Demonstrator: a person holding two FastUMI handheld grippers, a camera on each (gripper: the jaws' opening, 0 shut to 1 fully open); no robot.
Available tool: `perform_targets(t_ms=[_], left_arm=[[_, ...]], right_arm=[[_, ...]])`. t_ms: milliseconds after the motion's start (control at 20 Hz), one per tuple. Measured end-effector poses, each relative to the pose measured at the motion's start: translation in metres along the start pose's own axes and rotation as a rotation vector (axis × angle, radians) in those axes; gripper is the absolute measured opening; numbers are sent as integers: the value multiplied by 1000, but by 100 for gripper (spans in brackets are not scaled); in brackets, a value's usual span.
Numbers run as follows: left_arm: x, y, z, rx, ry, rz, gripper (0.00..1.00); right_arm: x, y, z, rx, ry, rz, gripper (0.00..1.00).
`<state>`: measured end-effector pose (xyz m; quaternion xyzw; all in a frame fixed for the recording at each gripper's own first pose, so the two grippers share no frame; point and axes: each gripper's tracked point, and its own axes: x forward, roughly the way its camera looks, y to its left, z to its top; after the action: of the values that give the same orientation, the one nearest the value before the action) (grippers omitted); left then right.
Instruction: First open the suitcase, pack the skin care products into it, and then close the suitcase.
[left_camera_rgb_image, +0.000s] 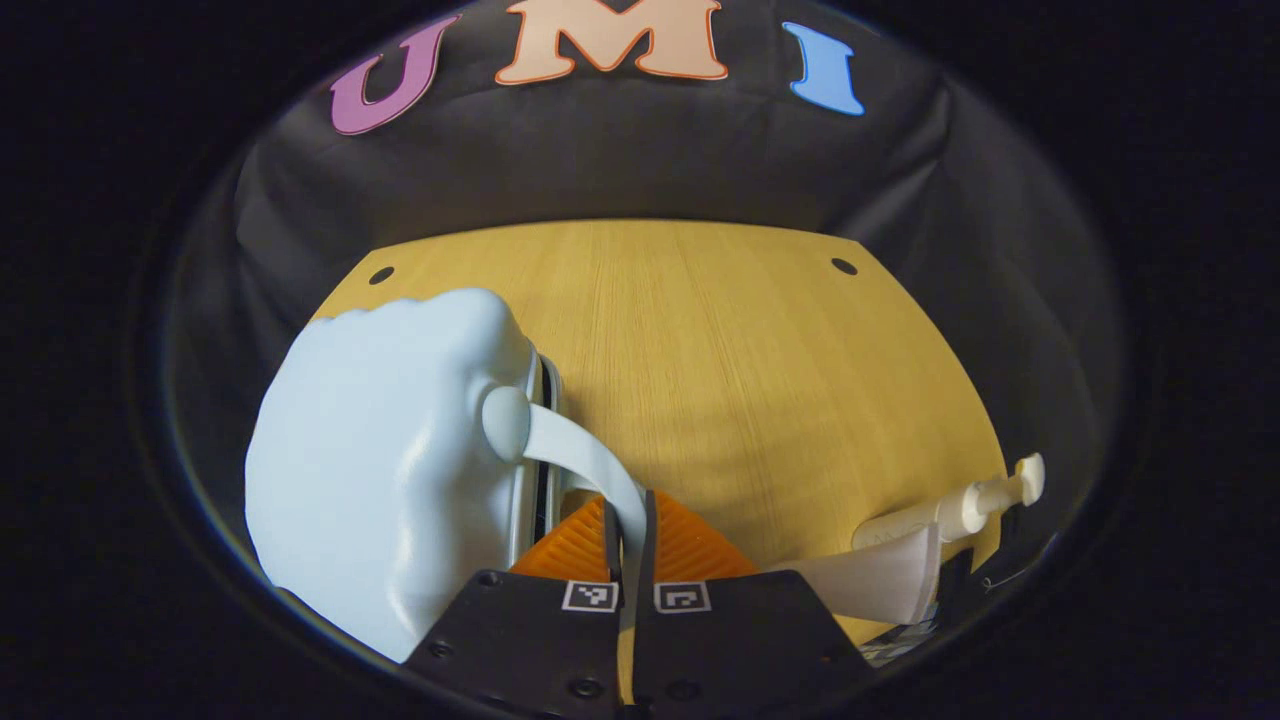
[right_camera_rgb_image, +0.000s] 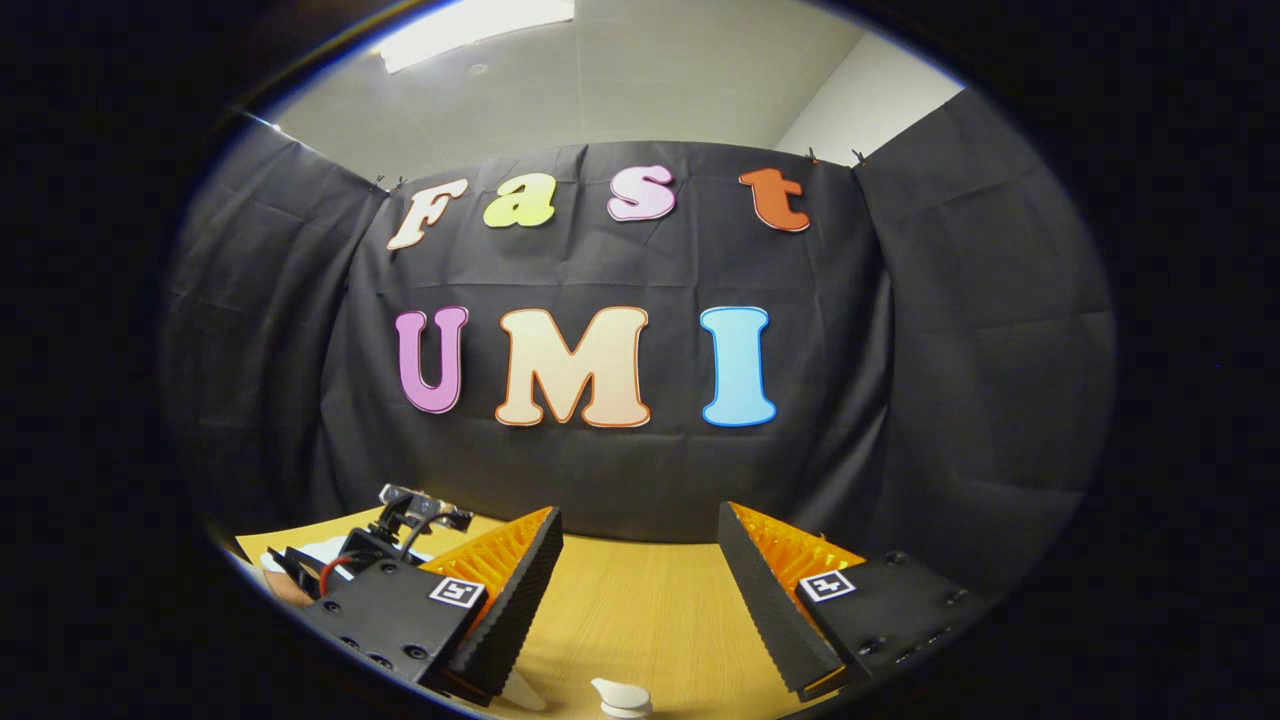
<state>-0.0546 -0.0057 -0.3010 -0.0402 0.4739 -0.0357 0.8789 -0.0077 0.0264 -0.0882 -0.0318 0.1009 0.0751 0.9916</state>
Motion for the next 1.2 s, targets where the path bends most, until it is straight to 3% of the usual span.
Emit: perform_targets(t_ms=[650, 1200], left_arm=[[-87, 57, 91, -16, -193, 10, 0], [-137, 154, 128, 7, -307, 125, 0]], right_arm=[[2, 22, -1, 32, -6, 29, 98], [5, 60, 6, 39, -29, 41, 98]])
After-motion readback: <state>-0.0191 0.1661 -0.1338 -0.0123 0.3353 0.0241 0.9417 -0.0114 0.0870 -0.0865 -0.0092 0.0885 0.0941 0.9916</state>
